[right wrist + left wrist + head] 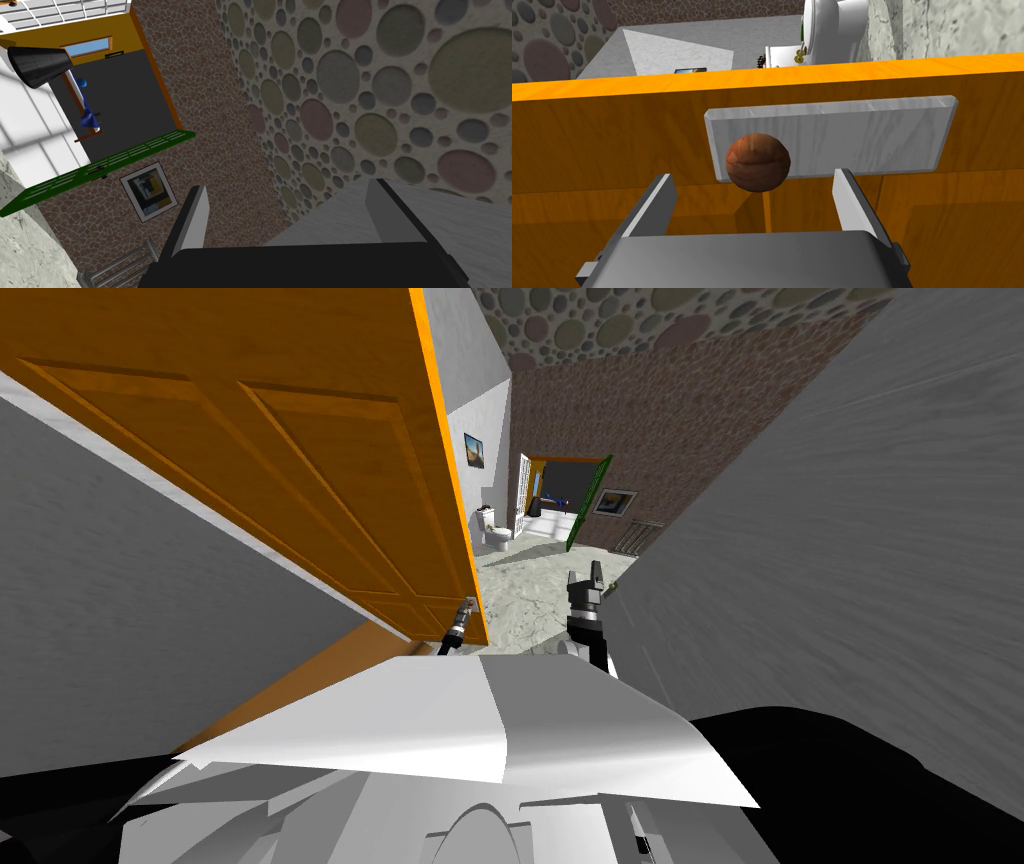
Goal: Push the door open
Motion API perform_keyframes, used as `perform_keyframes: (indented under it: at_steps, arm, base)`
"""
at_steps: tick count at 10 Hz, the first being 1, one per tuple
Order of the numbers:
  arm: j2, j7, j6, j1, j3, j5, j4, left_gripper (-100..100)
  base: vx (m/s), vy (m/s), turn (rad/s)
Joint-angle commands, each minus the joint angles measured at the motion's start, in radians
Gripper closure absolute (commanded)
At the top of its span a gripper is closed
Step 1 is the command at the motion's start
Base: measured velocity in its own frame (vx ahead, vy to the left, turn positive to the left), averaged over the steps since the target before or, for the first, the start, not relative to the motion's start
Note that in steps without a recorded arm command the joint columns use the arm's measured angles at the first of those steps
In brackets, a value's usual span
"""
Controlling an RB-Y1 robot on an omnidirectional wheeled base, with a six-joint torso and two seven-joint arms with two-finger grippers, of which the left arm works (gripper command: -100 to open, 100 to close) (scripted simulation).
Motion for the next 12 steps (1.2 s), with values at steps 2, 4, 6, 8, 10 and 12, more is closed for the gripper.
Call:
perform_keyframes:
  at_steps: [2, 4, 6, 8, 10, 12]
  arm:
    - [-0.004, -0.001, -0.003, 0.001, 0.002, 0.001, 0.001, -100]
    - [-0.004, -0.001, -0.003, 0.001, 0.002, 0.001, 0.001, 100]
    - [-0.004, -0.001, -0.003, 0.001, 0.002, 0.001, 0.001, 100]
    - [-0.004, -0.001, -0.003, 0.001, 0.002, 0.001, 0.001, 100]
    - [0.008, -0.008, 0.0, 0.001, 0.019, 0.01, 0.006, 100]
    - [0.016, -0.014, 0.001, -0.002, 0.038, 0.02, 0.009, 100]
  base:
    - [0.137, -0.023, -0.011]
    - [-0.025, 0.003, -0.006]
    - [-0.016, 0.004, -0.002]
    - [-0.003, 0.0, 0.002]
    - [0.114, -0.042, 0.03]
    - [0.188, -0.058, 0.041]
